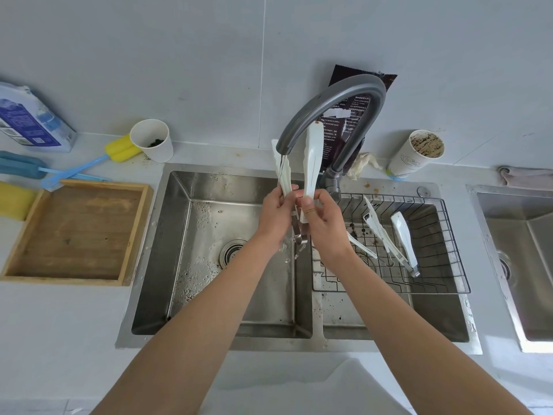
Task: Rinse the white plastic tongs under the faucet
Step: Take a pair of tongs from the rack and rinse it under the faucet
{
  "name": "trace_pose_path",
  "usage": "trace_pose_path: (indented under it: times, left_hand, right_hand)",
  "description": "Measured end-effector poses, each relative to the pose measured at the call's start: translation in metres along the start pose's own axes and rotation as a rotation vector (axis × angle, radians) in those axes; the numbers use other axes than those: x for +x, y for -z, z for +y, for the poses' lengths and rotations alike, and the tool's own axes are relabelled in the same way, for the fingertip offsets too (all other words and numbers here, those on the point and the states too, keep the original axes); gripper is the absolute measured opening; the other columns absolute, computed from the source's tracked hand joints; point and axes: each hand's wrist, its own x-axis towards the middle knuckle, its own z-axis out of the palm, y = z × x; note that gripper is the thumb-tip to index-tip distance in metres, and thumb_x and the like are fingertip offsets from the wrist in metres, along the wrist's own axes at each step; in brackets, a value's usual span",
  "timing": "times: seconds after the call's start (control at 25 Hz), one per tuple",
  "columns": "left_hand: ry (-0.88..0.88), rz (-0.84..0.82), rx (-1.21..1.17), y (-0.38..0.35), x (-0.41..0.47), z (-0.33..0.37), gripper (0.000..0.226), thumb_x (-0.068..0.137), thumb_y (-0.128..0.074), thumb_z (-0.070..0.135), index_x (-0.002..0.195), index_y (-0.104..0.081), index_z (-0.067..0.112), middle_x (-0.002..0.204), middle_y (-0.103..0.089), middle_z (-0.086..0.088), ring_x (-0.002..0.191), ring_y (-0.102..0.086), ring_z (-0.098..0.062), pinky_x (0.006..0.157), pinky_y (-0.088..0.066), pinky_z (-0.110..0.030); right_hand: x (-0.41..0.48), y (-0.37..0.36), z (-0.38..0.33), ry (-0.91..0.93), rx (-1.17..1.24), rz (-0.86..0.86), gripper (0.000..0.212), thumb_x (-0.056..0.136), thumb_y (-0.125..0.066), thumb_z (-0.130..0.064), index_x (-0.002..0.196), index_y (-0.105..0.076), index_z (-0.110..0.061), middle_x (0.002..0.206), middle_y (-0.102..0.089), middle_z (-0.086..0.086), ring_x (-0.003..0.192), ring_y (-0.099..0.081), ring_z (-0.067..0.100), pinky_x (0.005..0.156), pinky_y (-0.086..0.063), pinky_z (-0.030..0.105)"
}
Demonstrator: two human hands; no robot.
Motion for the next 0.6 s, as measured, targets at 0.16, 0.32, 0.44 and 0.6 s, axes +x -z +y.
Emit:
trace_pose_path:
  times: [0.16, 0.32, 0.44, 0.6]
  left_hand:
    - [-0.036, -0.009, -0.068, 0.004, -0.002, -0.001, 0.023, 0.1, -0.053, 0.022, 0.117, -0.066, 0.013, 0.105, -0.073, -0.011, 0.097, -0.071, -0.027, 0.077, -0.061, -0.042]
    - [-0.043, 0.03, -0.088, 0.006, -0.003, 0.002, 0.019, 0.097, -0.058, 0.02, 0.11, -0.069, 0.012, 0.099, -0.074, -0.011, 0.093, -0.072, -0.026, 0.077, -0.06, -0.04]
    - [-0.037, 0.083, -0.09, 0.002, 0.004, 0.005, 0.015, 0.095, -0.059, 0.015, 0.106, -0.069, 0.009, 0.097, -0.074, -0.014, 0.091, -0.071, -0.031, 0.081, -0.059, -0.045]
    - [-0.05, 0.149, -0.122, -0.006, 0.008, 0.013, 0.018, 0.099, -0.049, 0.004, 0.113, -0.061, 0.0, 0.103, -0.072, -0.009, 0.078, -0.073, -0.008, 0.073, -0.061, -0.028]
  right_hand:
    - [0.005, -0.005, -0.002, 0.008, 0.015, 0.028, 0.03, 0.104, -0.048, -0.03, 0.11, -0.053, -0.002, 0.1, -0.062, 0.035, 0.049, -0.052, 0.01, 0.046, -0.047, 0.028]
    - [0.004, -0.01, -0.001, 0.028, 0.024, 0.017, 0.022, 0.103, -0.049, -0.031, 0.104, -0.055, -0.011, 0.087, -0.058, 0.032, 0.054, -0.048, 0.02, 0.054, -0.045, 0.039]
    - [0.0, -0.011, 0.001, 0.037, 0.037, 0.024, 0.019, 0.103, -0.048, -0.032, 0.098, -0.054, -0.016, 0.091, -0.057, 0.038, 0.06, -0.043, 0.024, 0.059, -0.042, 0.044]
    - [-0.009, -0.007, 0.003, 0.044, 0.049, 0.005, 0.02, 0.103, -0.048, -0.033, 0.099, -0.053, -0.014, 0.101, -0.054, 0.044, 0.064, -0.04, 0.027, 0.06, -0.04, 0.045]
